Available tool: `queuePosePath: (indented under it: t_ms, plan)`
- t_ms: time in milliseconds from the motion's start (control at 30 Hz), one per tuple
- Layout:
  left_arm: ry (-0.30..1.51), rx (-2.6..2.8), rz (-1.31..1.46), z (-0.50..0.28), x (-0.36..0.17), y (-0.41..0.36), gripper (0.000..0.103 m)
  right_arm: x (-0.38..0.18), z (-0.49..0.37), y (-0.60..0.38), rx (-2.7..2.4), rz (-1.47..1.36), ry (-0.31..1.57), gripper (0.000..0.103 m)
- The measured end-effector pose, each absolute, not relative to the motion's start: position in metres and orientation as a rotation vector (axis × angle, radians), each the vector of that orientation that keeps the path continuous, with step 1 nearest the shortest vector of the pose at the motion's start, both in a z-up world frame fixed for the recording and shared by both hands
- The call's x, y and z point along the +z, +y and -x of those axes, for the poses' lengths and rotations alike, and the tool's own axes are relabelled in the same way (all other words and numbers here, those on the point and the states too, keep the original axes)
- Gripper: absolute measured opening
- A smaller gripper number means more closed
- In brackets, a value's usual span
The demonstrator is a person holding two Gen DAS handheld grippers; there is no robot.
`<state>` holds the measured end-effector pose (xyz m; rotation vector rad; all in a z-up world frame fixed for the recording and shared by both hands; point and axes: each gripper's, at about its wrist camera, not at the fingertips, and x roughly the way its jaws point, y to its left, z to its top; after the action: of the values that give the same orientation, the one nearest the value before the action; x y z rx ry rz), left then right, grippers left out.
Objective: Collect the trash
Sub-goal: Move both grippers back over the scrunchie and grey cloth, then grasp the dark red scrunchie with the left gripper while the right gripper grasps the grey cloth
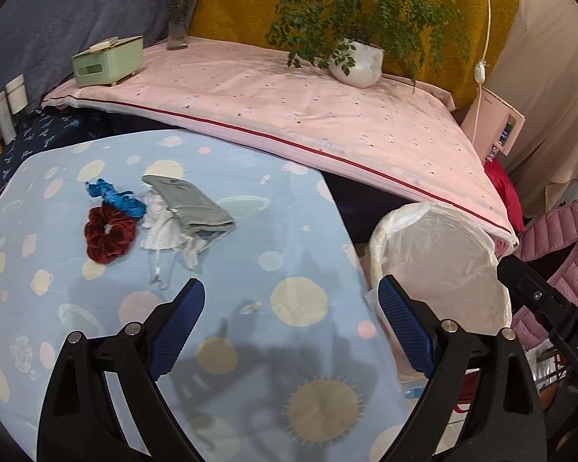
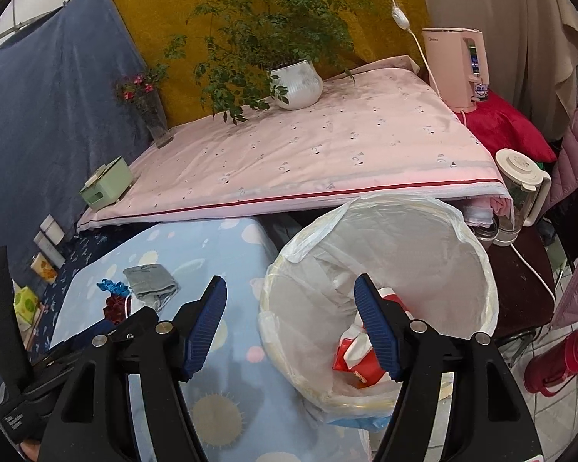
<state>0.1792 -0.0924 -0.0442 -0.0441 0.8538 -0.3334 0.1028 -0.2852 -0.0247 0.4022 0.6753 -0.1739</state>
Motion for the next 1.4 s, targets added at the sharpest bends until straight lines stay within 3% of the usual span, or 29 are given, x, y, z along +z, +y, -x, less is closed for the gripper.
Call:
queuePosePath:
  t_ms: [600,1133,1233,1400]
  plan:
    - [0.877,-0.196,0.123,-0.199,-0.060,0.002,0.087,-0.030,-0.139,-0.198,-0.057,-0.289,0.735,0.067]
    - [0.957,-0.083,0.248,-0.267,-0.087,0.092,0.087,-0.055,-0.220,-0.109,0.058,-0.199,0.803,0.066]
    - [0.977,-0.097,0.270,-0.282,-0.094,0.096,0.083,-0.063,-0.239,-0.093,0.072,-0.175,0.816,0.064]
    - [1.015,-0.139,0.276,-0.301,-0.109,0.094,0.065,-0.077,-0.264,-0.080,0.073,-0.156,0.841,0.056]
